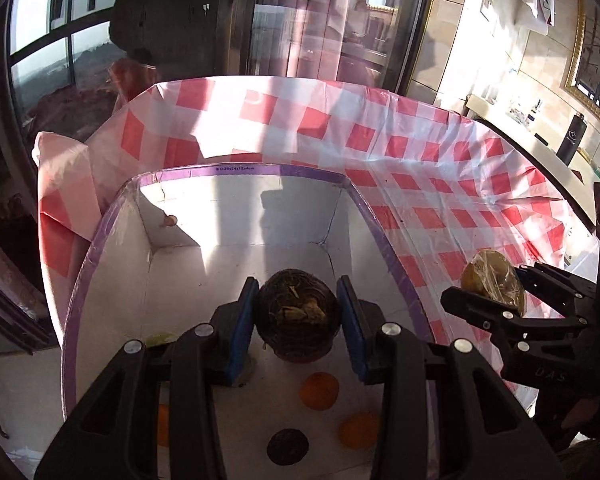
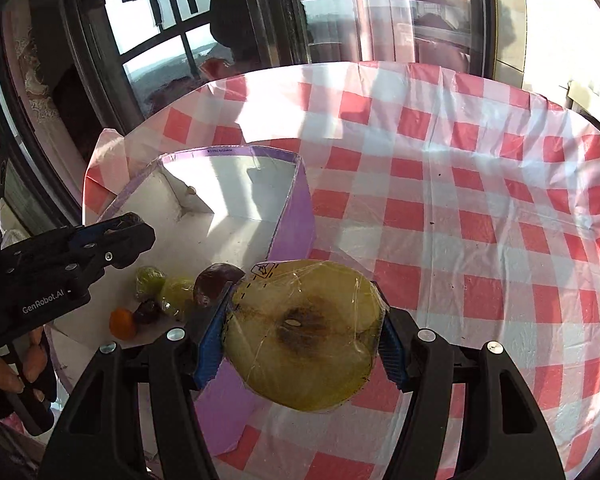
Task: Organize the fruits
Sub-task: 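Carry the dark fruit and half pear into the box and release both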
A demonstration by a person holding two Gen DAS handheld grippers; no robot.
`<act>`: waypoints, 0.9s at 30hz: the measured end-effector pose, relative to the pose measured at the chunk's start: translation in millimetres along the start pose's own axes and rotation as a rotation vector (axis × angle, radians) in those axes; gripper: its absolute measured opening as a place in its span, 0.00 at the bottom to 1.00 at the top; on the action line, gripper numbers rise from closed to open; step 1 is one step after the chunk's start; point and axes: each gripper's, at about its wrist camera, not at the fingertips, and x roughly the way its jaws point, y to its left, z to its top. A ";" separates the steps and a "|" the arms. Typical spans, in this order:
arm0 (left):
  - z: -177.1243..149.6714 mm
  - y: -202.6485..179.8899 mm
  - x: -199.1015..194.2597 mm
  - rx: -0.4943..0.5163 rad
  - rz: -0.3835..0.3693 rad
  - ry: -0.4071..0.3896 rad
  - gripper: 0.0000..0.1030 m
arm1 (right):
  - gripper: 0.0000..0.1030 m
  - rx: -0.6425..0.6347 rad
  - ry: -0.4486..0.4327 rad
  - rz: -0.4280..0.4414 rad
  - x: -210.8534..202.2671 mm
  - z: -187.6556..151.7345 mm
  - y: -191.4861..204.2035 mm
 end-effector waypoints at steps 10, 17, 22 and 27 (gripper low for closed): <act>-32.9 65.2 10.9 -0.141 0.121 0.116 0.39 | 0.61 -0.250 0.105 0.165 39.2 -5.0 82.7; -46.9 78.9 23.6 -0.162 0.145 0.179 0.39 | 0.61 -0.340 0.215 0.169 68.9 -26.0 95.3; -45.7 81.9 27.9 -0.168 0.168 0.193 0.39 | 0.61 -0.369 0.229 0.163 71.6 -27.9 97.8; -43.6 81.6 28.5 -0.183 0.176 0.197 0.40 | 0.61 -0.388 0.251 0.140 72.4 -30.7 96.4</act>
